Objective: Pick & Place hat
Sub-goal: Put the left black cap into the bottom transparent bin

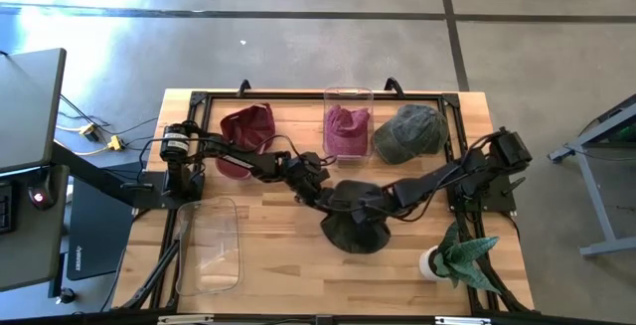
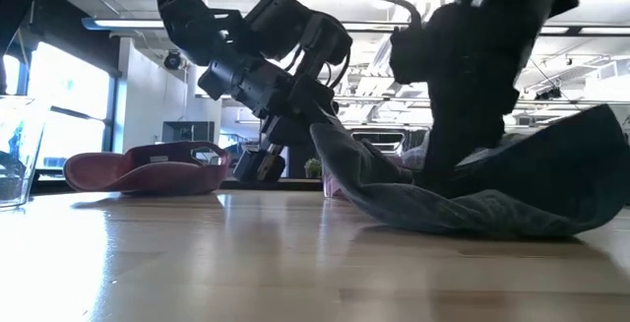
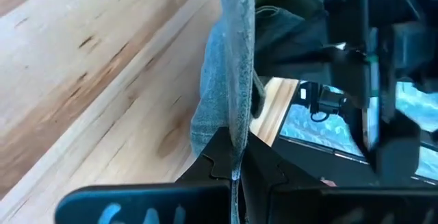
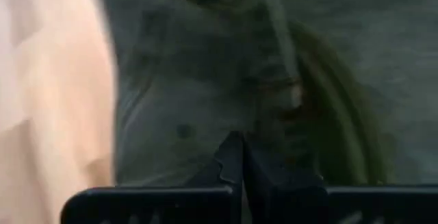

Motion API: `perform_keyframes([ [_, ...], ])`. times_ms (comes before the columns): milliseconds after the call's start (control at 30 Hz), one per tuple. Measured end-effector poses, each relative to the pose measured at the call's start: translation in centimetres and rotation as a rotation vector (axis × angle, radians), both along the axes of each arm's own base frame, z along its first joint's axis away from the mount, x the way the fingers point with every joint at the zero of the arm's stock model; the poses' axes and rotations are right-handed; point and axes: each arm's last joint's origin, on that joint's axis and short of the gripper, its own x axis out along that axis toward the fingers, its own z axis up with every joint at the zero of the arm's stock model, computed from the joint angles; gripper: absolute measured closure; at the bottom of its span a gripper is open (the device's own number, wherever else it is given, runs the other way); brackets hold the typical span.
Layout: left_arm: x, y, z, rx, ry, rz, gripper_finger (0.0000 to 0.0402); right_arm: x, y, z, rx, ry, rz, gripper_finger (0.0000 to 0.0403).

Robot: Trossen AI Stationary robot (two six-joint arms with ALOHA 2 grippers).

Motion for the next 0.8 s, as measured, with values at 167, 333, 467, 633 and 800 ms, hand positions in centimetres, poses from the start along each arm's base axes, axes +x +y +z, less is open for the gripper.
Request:
perform_keyframes([
  [167, -0.2, 0.0, -0.3, 0.001, 0.028, -0.009, 0.0401, -1.1, -0.3, 0.1, -0.090, 0.036, -0.179, 0.0403],
  [333, -0.8, -0.1, 0.0, 0.037, 0.065, -0.032, 0.0401, -1.7, 0.0, 2.5, -0.055, -0.047, -0.187, 0.0403],
  [467, -1.3, 0.1, 0.4, 0.098, 0.084, -0.017, 0.0401, -2.8, 0.4, 5.3, -0.038, -0.157, -0.207, 0.0403],
  [633, -1.3, 0.3, 1.3, 0.126, 0.031, -0.041, 0.0392, -4.4, 0.7, 8.3, -0.054, -0.291, -0.229, 0.0403],
  [800, -1.4, 1.0, 1.5, 0.099, -0.007, -0.110, 0.0322, -5.9, 1.0, 10.3, -0.062, -0.377, -0.235, 0.0403],
])
